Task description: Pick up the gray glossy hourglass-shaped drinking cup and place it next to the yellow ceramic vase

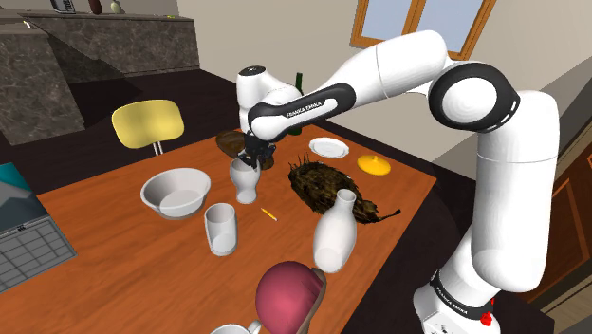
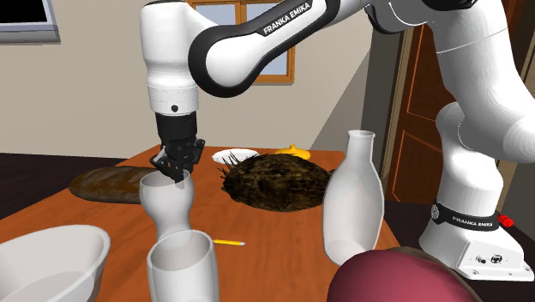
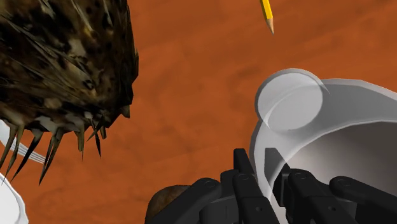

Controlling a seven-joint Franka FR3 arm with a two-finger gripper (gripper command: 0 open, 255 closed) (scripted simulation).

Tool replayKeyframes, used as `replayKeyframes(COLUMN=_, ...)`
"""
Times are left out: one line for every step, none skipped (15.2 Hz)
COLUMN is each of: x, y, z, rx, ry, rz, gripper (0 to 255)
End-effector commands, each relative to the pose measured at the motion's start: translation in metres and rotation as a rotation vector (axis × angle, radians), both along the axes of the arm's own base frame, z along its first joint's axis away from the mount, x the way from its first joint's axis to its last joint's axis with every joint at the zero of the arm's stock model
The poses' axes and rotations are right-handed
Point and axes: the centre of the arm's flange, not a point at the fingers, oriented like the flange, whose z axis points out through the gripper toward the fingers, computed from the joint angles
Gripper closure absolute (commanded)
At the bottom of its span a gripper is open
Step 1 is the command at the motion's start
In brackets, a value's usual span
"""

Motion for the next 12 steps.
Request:
replayKeyframes(x=0.0, y=0.0, z=-0.001, rx=0.0, ry=0.002, rz=0.0, gripper=255)
replayKeyframes(x=0.0, y=0.0, z=-0.001, rx=0.0, ry=0.002, rz=0.0, gripper=255)
replayKeyframes(x=0.0, y=0.0, z=-0.001, rx=0.0, ry=0.002, rz=0.0, gripper=255)
replayKeyframes(x=0.0, y=0.0, z=0.004, rx=0.0, ry=0.002, rz=0.001, gripper=255)
replayKeyframes(x=0.0, y=0.0, z=0.009, rx=0.0, ry=0.002, rz=0.001, gripper=255)
replayKeyframes(x=0.0, y=0.0, z=0.015, rx=0.0, ry=0.002, rz=0.0, gripper=255)
replayKeyframes(x=0.0, y=0.0, z=0.02, rx=0.0, ry=0.002, rz=0.0, gripper=255)
replayKeyframes(x=0.0, y=0.0, z=0.025, rx=0.0, ry=0.002, rz=0.0, gripper=255)
replayKeyframes(x=0.0, y=0.0, z=0.031, rx=0.0, ry=0.002, rz=0.0, gripper=255)
replayKeyframes(x=0.0, y=0.0, z=0.036, rx=0.0, ry=0.002, rz=0.0, gripper=255)
replayKeyframes(x=0.0, y=0.0, z=0.041, rx=0.0, ry=0.002, rz=0.0, gripper=255)
replayKeyframes(x=0.0, y=0.0, z=0.046, rx=0.0, ry=0.002, rz=0.0, gripper=255)
